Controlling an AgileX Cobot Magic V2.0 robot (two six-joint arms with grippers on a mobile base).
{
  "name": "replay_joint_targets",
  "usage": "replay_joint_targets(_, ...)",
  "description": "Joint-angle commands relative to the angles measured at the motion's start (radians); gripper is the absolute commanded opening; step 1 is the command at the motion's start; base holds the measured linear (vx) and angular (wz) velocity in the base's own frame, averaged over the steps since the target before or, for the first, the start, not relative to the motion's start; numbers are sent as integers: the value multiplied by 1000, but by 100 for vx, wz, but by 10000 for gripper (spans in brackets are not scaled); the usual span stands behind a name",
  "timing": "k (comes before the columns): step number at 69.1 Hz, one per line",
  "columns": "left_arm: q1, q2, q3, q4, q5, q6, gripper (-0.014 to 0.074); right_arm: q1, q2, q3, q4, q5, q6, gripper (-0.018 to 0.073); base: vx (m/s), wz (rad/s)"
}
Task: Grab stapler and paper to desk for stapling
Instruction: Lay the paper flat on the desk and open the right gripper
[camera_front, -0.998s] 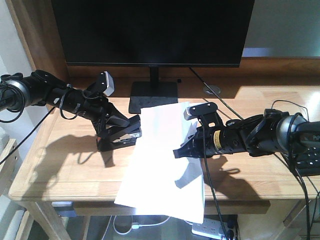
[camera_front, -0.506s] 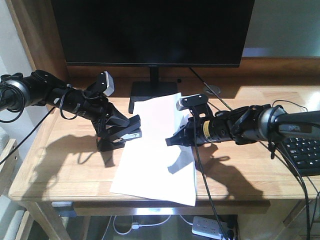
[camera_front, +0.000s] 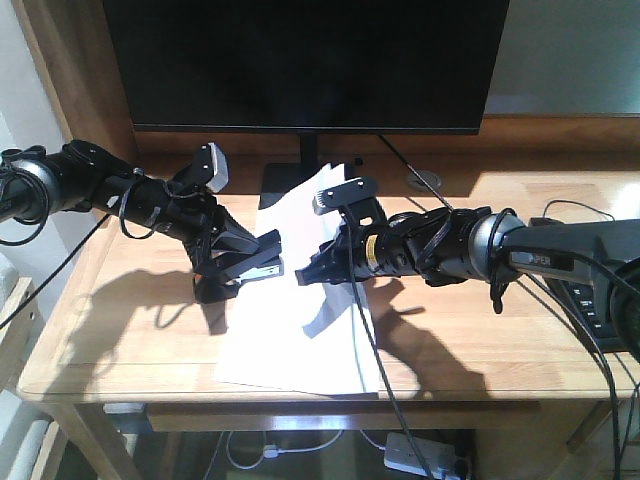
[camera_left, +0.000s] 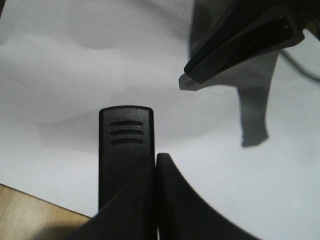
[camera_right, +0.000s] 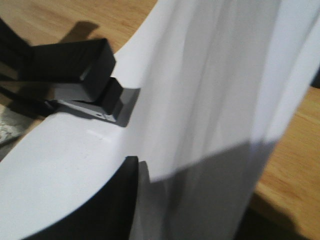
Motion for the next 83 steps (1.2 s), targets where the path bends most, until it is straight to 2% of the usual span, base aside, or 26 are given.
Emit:
replay_joint_targets(1, -2, -68, -27, -59, 24, -9, -6, -3, -52, -29, -41, 73, 23, 386, 0, 0)
replay_joint_targets(13, -2, -68, -27, -59, 24, -9, -6, -3, -52, -29, -41, 133, 80, 601, 0, 0)
replay_joint_targets(24, -2, -68, -27, -59, 24, -9, -6, -4, -52, -29, -41, 141, 81, 689, 0, 0)
replay_joint_targets(41, -2, -68, -27, -59, 24, -9, -6, -6, -98, -28, -41, 145, 81, 670, 0, 0)
replay_joint_targets(54, -2, -68, -27, -59, 24, -9, -6, -35, -170, 12, -32, 234, 81, 630, 0, 0)
replay_joint_targets(70, -2, -68, -27, -59, 24, -9, -6, -105, -292, 143, -34, 263, 77, 589, 0, 0)
replay_joint_targets(83, -2, -68, -27, -59, 24, -9, -6, -124, -441, 261, -41, 366, 51, 583, 0, 0)
